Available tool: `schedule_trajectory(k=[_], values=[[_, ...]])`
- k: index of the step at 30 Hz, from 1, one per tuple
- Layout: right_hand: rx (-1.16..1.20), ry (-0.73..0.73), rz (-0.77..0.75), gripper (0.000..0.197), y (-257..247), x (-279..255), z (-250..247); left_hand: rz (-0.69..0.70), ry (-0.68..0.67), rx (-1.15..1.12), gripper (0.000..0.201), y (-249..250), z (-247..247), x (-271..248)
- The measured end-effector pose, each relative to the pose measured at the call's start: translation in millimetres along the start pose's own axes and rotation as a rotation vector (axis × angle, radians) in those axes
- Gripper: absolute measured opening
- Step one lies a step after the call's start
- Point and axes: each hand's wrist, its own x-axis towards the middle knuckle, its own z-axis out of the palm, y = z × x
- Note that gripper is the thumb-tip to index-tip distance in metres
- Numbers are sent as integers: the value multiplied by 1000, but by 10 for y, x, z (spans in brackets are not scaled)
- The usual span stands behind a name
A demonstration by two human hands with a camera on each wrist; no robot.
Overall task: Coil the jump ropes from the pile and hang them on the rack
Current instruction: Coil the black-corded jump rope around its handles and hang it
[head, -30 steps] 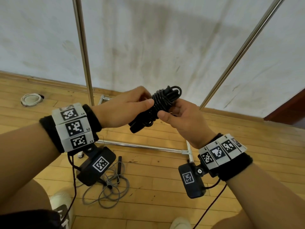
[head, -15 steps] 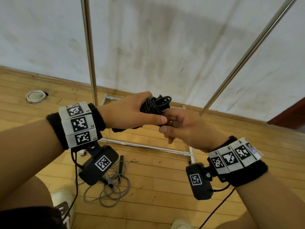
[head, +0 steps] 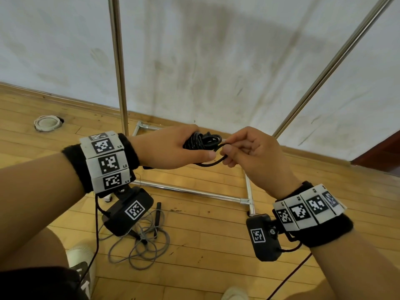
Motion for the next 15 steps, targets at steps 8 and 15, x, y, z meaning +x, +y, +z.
schedule_trajectory(k=[8, 15], values=[[79, 49, -29, 10, 33, -3, 105, 2, 1, 77, 43, -6, 47, -11], [-52, -94, -128, 19, 63, -45, 187, 6, -182, 176, 31, -34, 32, -40]])
